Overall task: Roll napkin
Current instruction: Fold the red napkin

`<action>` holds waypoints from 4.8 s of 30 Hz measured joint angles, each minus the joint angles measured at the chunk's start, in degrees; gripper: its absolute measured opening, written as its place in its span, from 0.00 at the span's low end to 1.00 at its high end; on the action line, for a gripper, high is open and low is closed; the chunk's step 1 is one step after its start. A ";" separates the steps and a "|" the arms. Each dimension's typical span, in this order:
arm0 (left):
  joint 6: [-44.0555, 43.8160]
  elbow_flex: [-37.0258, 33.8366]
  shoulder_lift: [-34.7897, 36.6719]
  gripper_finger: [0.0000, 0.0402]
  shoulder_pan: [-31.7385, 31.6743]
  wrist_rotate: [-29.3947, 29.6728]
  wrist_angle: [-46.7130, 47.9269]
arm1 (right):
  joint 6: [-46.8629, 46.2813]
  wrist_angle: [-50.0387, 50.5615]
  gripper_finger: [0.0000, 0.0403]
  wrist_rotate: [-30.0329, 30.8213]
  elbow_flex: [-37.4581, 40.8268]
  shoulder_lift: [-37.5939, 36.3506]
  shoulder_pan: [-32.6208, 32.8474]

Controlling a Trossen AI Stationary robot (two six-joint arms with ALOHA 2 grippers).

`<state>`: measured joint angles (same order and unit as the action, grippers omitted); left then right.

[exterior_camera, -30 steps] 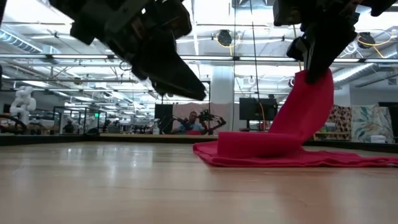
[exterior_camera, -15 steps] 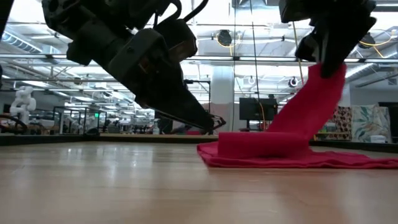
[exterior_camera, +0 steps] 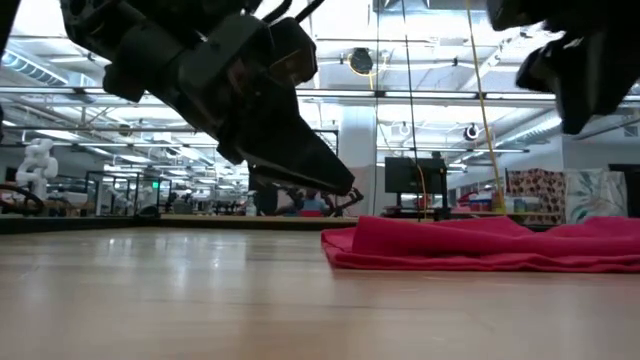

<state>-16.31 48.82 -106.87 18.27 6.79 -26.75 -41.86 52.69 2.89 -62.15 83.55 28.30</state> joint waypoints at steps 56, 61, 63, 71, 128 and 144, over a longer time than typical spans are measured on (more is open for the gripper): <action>16.69 2.82 7.61 0.02 -5.00 6.52 8.88 | -16.43 -22.62 0.42 40.69 12.04 5.40 15.83; 16.57 1.96 7.50 0.02 -3.79 5.16 17.05 | -24.11 -22.45 0.44 36.56 12.50 5.40 17.91; 15.28 1.24 7.46 0.02 -3.49 5.08 21.21 | -26.50 -22.29 0.47 35.46 13.19 5.40 19.47; 12.14 0.35 7.47 0.13 -2.90 4.07 23.21 | -34.91 -24.44 0.59 40.49 18.07 5.42 21.06; 4.90 0.35 11.88 0.54 2.92 15.63 27.04 | -39.33 -68.84 0.47 30.74 34.82 0.73 18.27; 6.22 0.35 11.85 0.54 3.24 15.63 24.11 | -47.69 -65.90 0.65 37.54 34.91 5.81 17.68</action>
<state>-10.09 49.17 -95.02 21.52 22.41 -2.64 -89.56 -13.21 40.42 -27.24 89.36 45.97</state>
